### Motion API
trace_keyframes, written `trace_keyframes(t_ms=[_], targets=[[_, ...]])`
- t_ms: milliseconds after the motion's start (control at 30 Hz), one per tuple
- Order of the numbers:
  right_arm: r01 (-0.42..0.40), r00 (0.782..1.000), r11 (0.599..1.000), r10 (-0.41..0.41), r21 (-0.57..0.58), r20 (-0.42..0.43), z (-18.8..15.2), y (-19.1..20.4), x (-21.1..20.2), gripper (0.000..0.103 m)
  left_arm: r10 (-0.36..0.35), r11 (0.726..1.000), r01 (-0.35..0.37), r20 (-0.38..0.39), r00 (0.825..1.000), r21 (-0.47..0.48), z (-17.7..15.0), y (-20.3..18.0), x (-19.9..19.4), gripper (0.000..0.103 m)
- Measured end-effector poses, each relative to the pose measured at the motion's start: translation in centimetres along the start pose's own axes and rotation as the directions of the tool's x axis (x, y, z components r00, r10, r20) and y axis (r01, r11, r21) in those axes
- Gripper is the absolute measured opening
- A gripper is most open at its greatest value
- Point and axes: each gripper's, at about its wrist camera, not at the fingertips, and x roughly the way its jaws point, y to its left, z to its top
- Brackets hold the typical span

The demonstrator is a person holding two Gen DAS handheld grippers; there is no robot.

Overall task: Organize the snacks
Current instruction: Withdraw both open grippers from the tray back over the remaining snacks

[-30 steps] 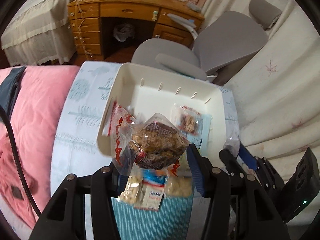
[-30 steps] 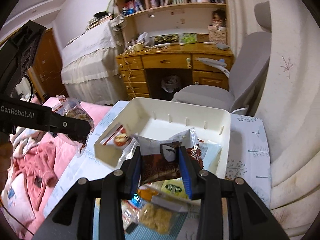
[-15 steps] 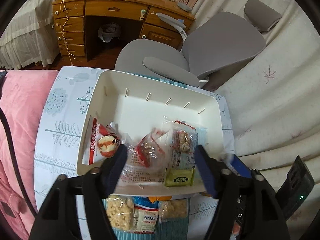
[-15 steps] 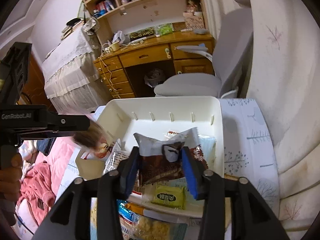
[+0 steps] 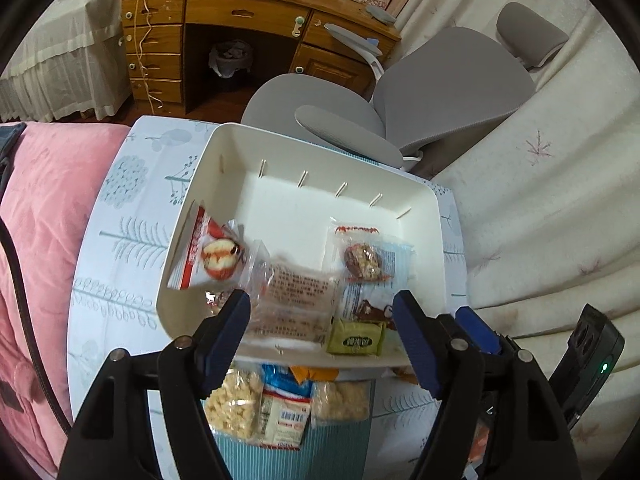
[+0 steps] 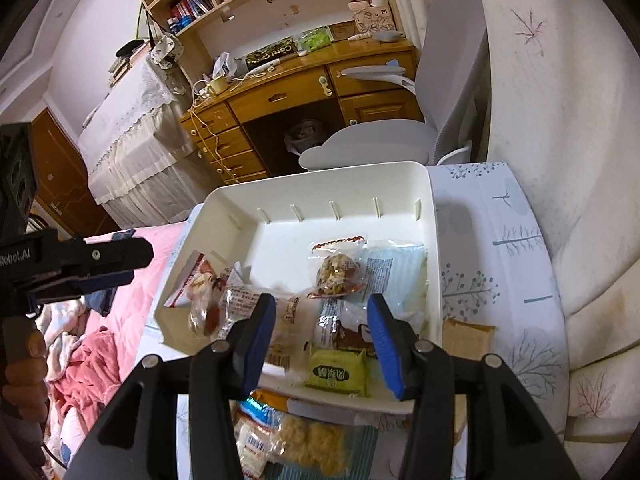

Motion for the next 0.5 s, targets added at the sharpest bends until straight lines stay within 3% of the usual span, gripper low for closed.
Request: trace_keyframes(t_ms=[167,500], targets=[[-0.073,0.997,0.996,0.073,0.043,0.016,-0.5,-1.1,-2.2,0.048,0.009,0.999,-0.008,0.029,1.000,-0.033,-2.3,-0.4,-2.2,0.072],[-0.142,0.990,0.989,0.142,0.032,-0.015,-2.4,-1.9,-5.4,0.048,0.053,0.995,-0.048,0.047,0.998,-0.091,-8.1,-1.3,-4.8,0.072]])
